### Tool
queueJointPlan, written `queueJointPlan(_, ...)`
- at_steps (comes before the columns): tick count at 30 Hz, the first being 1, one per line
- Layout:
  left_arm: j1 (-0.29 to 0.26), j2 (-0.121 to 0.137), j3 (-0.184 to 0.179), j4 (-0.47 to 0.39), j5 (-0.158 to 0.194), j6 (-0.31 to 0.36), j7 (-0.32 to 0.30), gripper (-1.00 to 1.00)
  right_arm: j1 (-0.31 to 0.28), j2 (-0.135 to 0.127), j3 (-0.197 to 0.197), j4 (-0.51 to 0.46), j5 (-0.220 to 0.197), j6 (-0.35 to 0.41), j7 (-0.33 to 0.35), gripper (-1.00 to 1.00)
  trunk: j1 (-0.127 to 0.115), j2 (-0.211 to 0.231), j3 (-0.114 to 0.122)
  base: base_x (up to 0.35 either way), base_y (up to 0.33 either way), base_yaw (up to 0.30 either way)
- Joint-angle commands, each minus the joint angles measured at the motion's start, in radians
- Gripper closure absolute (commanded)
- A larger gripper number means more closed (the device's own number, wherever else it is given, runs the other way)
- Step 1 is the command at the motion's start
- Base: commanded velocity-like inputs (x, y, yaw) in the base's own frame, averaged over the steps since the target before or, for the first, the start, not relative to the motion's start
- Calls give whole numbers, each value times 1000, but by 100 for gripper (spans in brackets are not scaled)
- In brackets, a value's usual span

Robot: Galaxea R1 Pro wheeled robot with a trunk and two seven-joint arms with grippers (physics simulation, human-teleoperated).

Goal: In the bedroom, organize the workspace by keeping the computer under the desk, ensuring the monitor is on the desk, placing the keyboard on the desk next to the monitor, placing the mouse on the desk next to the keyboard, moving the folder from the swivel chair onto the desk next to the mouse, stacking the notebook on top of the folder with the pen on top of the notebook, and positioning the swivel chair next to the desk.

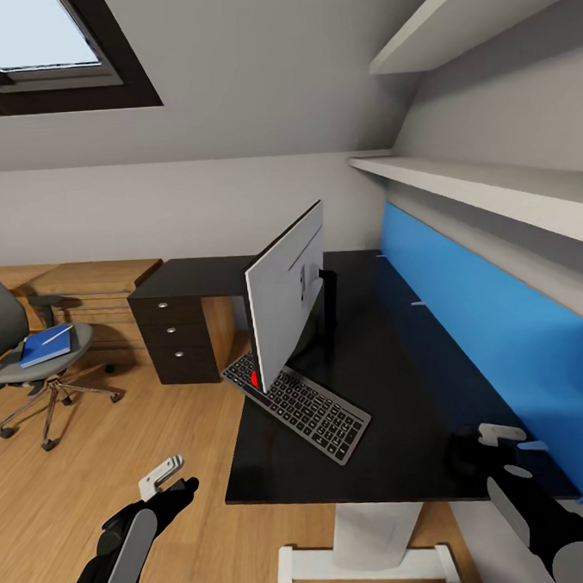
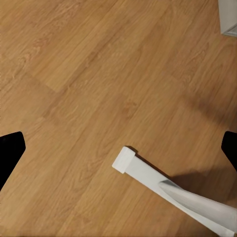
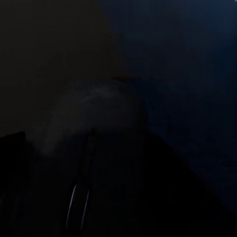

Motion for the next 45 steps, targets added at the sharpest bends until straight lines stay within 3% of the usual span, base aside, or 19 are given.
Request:
queueJointPlan(1,-1,0,0,-1,11,2,9,-100,1,0,3,4,-11,10,-2,100,0,0,-1,0,0,0)
queueJointPlan(9,-1,-1,-1,0,11,2,9,-100,1,0,3,4,-10,10,-2,100,0,0,-1,0,0,0)
queueJointPlan(13,-1,-1,-42,10,9,0,11,-100,1,2,6,-16,-8,-1,-7,100,-15,28,11,0,0,0)
queueJointPlan(20,-1,-1,-58,12,10,-1,13,-100,9,2,4,-209,-9,14,-13,100,-42,77,33,0,0,0)
queueJointPlan(21,-1,-1,-58,12,10,-1,13,-100,10,5,4,-227,-9,24,-14,100,-42,77,33,0,0,0)
queueJointPlan(25,-1,-1,-59,12,11,-1,13,-100,18,64,1,-294,3,66,-27,100,-42,77,33,0,0,0)
queueJointPlan(29,-1,-1,-59,13,11,-1,13,-100,69,90,10,-375,24,73,-81,100,-42,77,33,0,0,0)
queueJointPlan(32,-1,0,-59,16,11,-1,13,-100,125,119,40,-467,70,76,-156,100,-42,77,33,0,0,0)
queueJointPlan(34,-1,0,-60,32,8,-2,10,-100,181,161,87,-552,131,90,-229,100,-42,77,33,-34,73,0)
queueJointPlan(38,-1,-1,-60,37,6,-2,9,-100,211,205,147,-589,172,121,-263,100,-42,77,33,-129,239,0)
queueJointPlan(42,-1,-1,-60,38,6,-2,9,-100,214,215,183,-592,177,131,-266,100,-42,77,33,-158,287,0)
queueJointPlan(45,-1,-1,-62,38,6,-2,9,-100,215,218,251,-589,178,131,-269,100,-42,77,33,-163,294,6)
